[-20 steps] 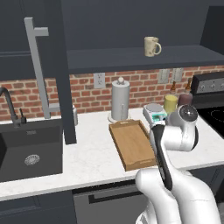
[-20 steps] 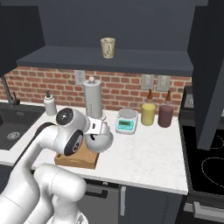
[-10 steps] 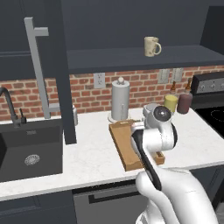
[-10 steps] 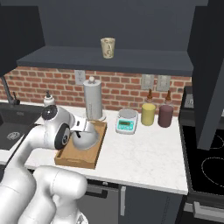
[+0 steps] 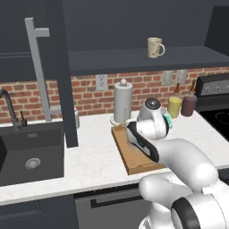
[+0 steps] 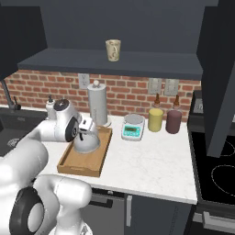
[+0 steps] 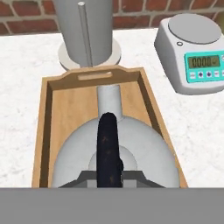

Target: Pick the kettle from the counter and place it on the tray. Then pick the mug from the cabinet and place it on the tray. Then close the cabinet doors.

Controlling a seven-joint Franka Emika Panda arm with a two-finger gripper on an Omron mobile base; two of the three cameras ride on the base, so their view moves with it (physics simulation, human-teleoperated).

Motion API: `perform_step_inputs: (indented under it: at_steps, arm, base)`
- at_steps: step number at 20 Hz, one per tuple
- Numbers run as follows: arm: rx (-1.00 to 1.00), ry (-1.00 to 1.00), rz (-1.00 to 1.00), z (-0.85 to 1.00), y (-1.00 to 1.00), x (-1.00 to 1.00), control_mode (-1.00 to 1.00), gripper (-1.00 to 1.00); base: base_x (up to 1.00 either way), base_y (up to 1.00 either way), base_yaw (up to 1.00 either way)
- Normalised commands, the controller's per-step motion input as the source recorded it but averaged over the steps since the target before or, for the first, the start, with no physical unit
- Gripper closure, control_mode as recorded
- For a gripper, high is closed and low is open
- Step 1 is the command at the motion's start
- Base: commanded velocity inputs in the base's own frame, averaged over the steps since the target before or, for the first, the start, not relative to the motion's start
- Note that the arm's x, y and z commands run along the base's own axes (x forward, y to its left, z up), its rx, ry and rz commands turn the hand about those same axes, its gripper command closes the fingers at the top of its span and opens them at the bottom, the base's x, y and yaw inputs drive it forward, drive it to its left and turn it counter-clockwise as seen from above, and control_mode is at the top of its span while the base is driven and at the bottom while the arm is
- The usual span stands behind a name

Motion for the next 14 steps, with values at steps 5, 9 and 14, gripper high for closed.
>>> perform_step_inputs:
  at_steps: [5, 9, 14]
  arm:
    - [0.01, 0.11, 0.00, -0.03, 0.11, 0.52, -1.00, 1.00]
    - [0.00, 0.00, 0.00, -0.13, 0.01, 0.38, -1.00, 1.00]
    - [0.01, 0.00, 0.00, -0.17, 0.00, 0.15, -1.00, 1.00]
  base:
    - [0.00, 0.00, 0.00]
    - [0.00, 0.00, 0.00]
    - [0.00, 0.00, 0.00]
